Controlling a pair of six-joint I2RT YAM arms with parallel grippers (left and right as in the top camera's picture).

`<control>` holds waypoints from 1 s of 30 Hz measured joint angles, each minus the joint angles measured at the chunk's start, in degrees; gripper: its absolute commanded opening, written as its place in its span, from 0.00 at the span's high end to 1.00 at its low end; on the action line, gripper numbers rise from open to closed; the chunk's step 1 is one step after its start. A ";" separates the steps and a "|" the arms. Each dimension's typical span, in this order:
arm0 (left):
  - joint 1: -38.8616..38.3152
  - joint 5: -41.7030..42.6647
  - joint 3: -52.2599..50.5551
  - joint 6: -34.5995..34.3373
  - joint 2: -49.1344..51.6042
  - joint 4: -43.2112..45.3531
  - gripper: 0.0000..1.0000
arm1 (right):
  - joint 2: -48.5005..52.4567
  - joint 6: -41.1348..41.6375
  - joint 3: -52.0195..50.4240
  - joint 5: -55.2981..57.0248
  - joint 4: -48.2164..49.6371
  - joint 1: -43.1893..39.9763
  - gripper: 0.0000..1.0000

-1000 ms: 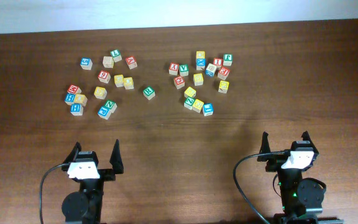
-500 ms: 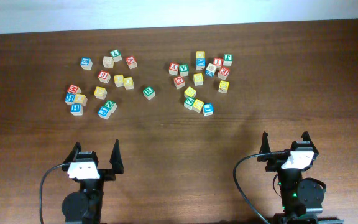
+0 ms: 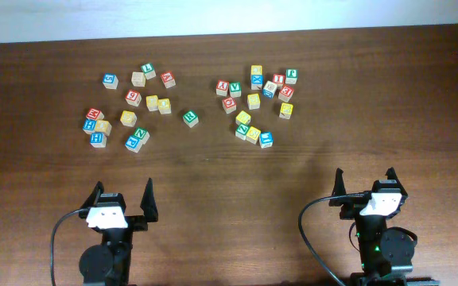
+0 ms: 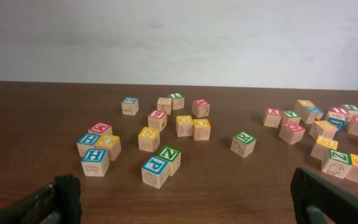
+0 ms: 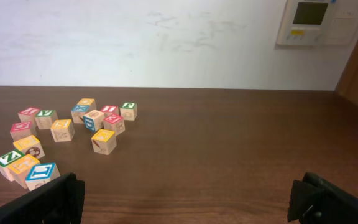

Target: Spell out RSS

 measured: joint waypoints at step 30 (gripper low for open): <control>0.02 45.94 0.17 -18.23 0.02 39.78 0.01 | 0.00 0.04 0.00 0.00 0.02 0.00 0.02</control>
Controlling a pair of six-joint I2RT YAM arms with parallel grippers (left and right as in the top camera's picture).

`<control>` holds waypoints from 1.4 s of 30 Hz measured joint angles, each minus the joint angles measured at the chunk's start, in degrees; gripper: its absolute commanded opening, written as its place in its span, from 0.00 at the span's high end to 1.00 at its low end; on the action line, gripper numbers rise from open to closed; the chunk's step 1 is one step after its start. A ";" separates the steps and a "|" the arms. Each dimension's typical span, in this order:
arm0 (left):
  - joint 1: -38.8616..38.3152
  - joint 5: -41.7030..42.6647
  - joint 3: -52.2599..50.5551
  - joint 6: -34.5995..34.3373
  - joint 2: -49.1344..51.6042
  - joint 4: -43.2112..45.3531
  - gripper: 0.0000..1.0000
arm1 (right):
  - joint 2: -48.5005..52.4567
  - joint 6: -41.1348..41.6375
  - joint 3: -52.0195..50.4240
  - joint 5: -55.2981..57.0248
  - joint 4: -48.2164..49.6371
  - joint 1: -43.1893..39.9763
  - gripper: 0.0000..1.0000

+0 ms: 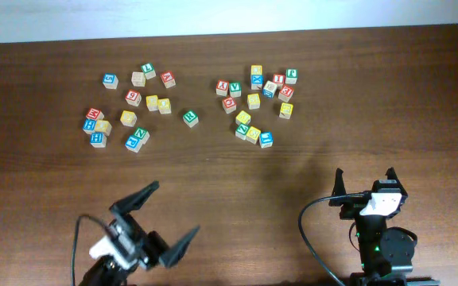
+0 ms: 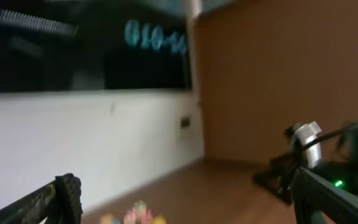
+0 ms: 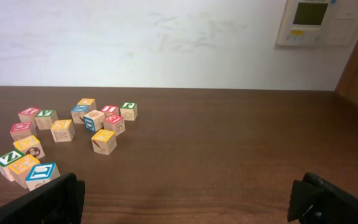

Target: Spell out RSS

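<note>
Lettered wooden blocks lie in two loose groups on the brown table, a left group [image 1: 130, 103] and a right group [image 1: 257, 99]. A green-topped R block [image 1: 190, 117] sits alone between them. My left gripper [image 1: 164, 214] is open and empty near the front edge, turned to point toward the right. Its wrist view is blurred, showing the wall, the right arm [image 2: 328, 168] and a smear of blocks [image 2: 138, 216]. My right gripper [image 1: 364, 179] stands open and empty at the front right, facing the right group [image 3: 61, 134] from well short of it.
A white wall runs behind the table's far edge [image 1: 229, 36]. A wall control panel [image 3: 309, 22] hangs at the upper right of the right wrist view. Black cables [image 1: 304, 230] loop beside each arm base.
My left arm has swung round: its open gripper faced the blocks straight ahead, and now points diagonally right toward the other arm. The right arm and all blocks are unchanged.
</note>
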 measured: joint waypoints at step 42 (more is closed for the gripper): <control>-15.17 -30.23 90.29 14.10 78.25 -91.43 0.01 | -0.11 -0.02 0.00 -0.02 0.00 0.00 0.02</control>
